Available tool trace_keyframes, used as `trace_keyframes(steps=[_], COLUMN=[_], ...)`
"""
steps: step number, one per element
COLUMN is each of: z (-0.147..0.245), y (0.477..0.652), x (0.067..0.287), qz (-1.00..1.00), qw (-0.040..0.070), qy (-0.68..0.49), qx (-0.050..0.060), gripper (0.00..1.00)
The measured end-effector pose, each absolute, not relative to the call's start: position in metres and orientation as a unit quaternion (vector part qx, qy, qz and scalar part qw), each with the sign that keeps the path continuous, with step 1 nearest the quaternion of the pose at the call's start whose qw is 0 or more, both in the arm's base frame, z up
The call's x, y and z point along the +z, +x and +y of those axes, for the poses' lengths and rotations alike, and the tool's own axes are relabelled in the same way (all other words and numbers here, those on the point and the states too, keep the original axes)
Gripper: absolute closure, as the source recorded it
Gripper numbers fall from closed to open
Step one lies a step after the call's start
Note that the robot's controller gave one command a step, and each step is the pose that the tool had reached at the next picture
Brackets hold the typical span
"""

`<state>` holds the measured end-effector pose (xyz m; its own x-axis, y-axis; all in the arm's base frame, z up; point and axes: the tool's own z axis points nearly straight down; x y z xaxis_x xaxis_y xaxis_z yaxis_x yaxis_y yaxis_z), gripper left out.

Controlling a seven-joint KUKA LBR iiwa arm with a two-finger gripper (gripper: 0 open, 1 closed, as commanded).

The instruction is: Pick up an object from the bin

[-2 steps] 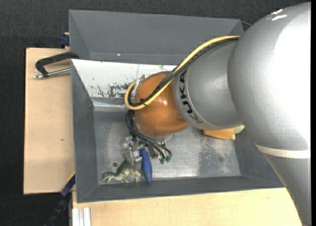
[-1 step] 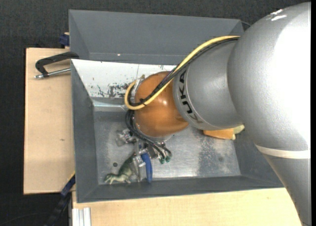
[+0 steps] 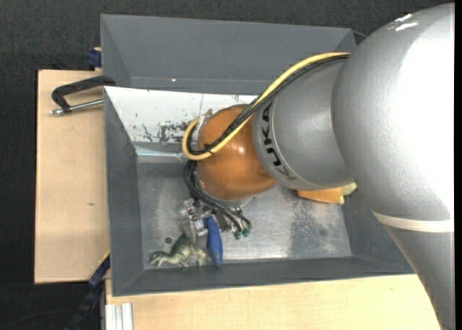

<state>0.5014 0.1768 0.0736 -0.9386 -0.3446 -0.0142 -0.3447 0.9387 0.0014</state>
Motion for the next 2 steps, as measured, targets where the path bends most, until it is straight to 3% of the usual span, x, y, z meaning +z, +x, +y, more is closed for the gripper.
trace_keyframes(steps=[1,2], z=[0.1773,0.1766], y=[0.5014,0.5014], x=[0.0739,0.0736], qz=[0.985,0.985], qw=[0.007,0.007], qy=[-0.175,-0.175], qx=[0.002,0.002], gripper=[0.00,1.00])
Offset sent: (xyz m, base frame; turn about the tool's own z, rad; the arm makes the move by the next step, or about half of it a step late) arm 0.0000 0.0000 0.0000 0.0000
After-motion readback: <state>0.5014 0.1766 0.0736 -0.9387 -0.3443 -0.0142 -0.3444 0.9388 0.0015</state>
